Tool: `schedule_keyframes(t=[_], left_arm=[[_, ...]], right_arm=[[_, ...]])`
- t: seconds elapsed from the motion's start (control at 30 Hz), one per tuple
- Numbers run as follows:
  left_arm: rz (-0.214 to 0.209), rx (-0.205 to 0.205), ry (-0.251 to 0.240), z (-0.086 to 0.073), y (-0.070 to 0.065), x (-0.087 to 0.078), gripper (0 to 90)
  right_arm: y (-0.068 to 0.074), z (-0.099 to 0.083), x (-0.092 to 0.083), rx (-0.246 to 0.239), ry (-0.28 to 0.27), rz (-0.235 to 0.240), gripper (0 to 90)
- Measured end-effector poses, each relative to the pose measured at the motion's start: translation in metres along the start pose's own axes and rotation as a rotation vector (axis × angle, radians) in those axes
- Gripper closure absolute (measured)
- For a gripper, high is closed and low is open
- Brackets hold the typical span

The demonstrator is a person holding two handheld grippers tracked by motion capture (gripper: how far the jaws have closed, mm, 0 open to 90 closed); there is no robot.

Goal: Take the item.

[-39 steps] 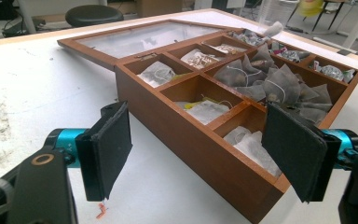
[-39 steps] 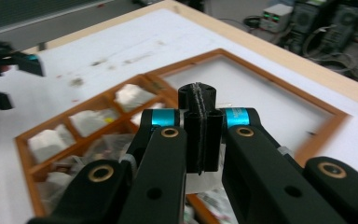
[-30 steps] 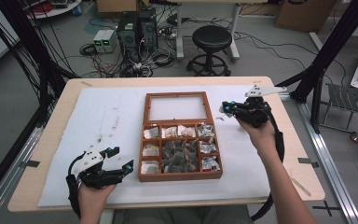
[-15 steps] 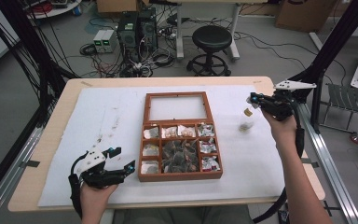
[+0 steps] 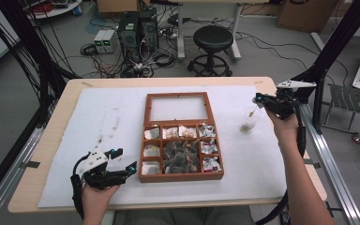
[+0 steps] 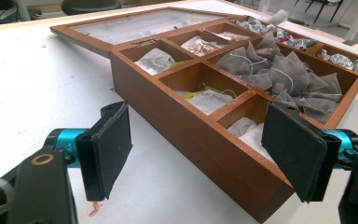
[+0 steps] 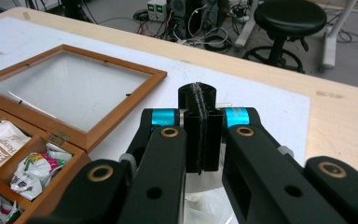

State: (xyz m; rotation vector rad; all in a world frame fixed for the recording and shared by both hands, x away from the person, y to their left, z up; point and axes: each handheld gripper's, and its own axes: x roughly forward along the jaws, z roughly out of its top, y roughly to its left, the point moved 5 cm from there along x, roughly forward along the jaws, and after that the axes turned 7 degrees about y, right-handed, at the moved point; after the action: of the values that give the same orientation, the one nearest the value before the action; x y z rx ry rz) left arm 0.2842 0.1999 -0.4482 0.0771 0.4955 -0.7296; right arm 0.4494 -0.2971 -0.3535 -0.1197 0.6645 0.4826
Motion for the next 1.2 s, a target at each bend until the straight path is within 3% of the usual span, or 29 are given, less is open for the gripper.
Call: schedule_keyframes(t=[0.1,0.27,0.4,0.53,0.67,0.97,1.2], left_arm=[[-0.001,-0.001,-0.001,0.0,0.0,0.0,23.9],[0.0,-0.003,-0.007,0.001,0.0,-0.002,23.9],[-0.002,0.002,-0.008,0.002,-0.001,-0.001,23.9],[-0.005,0.005,-0.014,0.005,-0.001,0.0,23.9],[-0.003,0.009,-0.027,0.01,0.001,-0.001,23.9],[-0.01,0.014,-0.059,0.025,0.002,0.001,23.9],[-0.015,0.027,-0.061,0.033,-0.002,0.007,23.9]], right_arm=[[0.0,-0.007,0.006,-0.001,0.026,-0.005,90.0],[-0.004,-0.019,0.016,0.016,0.092,-0.027,74.8],[-0.003,-0.016,0.011,0.016,0.055,-0.034,69.3],[-0.002,-0.017,0.005,0.03,0.055,-0.046,58.2],[0.004,-0.021,-0.004,0.04,0.011,-0.08,46.7],[0.02,-0.045,-0.03,0.044,-0.081,-0.072,35.8],[0.045,-0.069,-0.048,0.008,-0.13,-0.091,29.7]])
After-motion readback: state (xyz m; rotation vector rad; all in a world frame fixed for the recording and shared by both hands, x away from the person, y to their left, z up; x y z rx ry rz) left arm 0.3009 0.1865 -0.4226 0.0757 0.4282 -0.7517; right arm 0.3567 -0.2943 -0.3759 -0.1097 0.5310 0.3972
